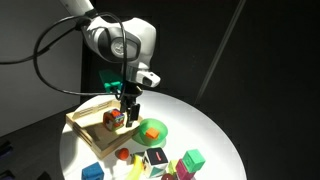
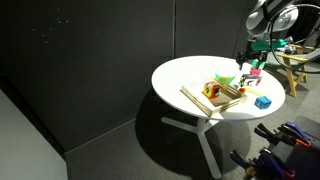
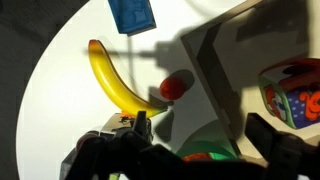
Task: Move the orange and white blocks onto the tray
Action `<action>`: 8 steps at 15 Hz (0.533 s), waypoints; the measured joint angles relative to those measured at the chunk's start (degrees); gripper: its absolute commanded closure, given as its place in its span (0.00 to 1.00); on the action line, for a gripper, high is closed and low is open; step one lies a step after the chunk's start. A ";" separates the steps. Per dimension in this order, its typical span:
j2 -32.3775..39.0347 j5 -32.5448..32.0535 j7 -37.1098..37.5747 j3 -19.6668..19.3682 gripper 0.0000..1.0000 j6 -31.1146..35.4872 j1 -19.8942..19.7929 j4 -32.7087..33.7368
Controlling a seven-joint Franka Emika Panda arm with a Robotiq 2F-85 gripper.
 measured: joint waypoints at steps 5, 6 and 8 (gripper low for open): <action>0.00 0.00 -3.19 -1.27 0.00 0.01 -2.70 -0.01; 0.00 0.00 -4.34 -1.43 0.00 0.02 -3.26 -0.01; 0.01 0.00 -7.25 -1.59 0.00 0.39 -4.46 -0.02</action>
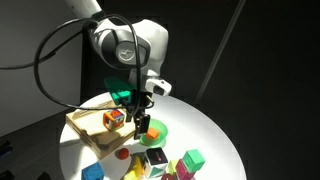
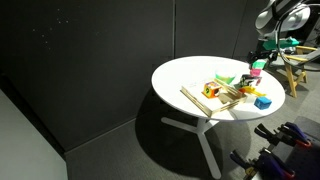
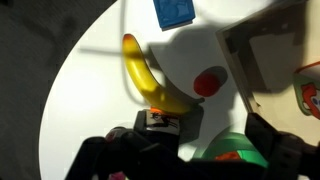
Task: Move the orange and white blocks onto the tray
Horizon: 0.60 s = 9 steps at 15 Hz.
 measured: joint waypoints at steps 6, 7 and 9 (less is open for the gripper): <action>0.84 1.67 -8.72 -0.01 0.00 3.01 -3.54 0.05; 1.19 2.27 -9.41 0.01 0.00 3.55 -3.91 0.16; 2.22 3.40 -9.73 0.07 0.00 4.06 -4.30 0.87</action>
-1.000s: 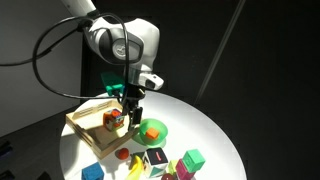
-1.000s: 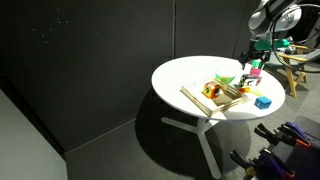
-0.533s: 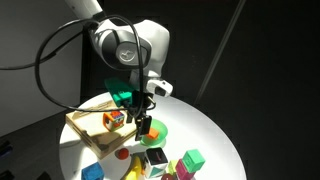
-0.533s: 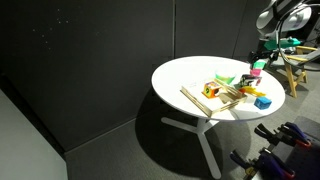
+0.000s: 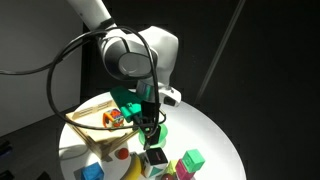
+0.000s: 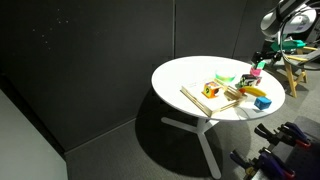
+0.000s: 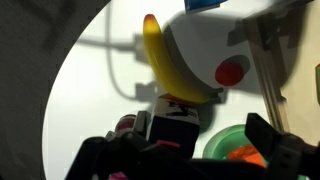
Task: Move the orange and white blocks onto the tray
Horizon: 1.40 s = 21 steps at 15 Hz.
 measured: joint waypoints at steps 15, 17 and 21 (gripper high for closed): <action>15.49 2.85 3.48 1.20 0.00 -4.25 -0.51 16.56; 17.51 2.85 3.49 1.53 0.00 -4.45 -1.11 18.58; 21.21 2.86 3.95 1.91 0.00 -4.48 -2.18 22.20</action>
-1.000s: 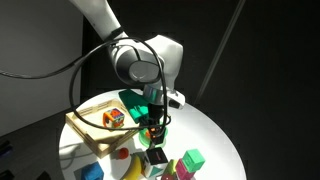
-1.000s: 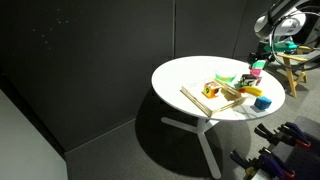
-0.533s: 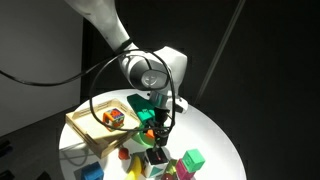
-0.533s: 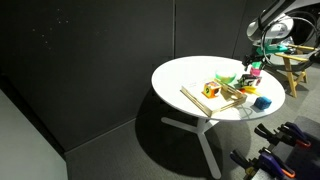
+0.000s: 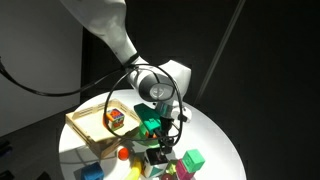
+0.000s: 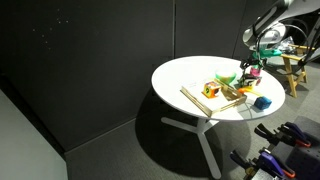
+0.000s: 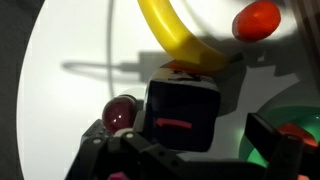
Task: Move the orange and white blocks onto the tray
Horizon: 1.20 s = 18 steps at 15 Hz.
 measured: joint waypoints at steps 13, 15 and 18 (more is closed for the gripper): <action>6.09 0.00 7.09 0.01 0.00 -0.01 -0.80 5.72; 6.37 0.00 7.89 0.01 0.00 -0.01 -0.80 5.92; 6.81 0.00 8.68 0.00 0.00 0.00 -0.80 6.09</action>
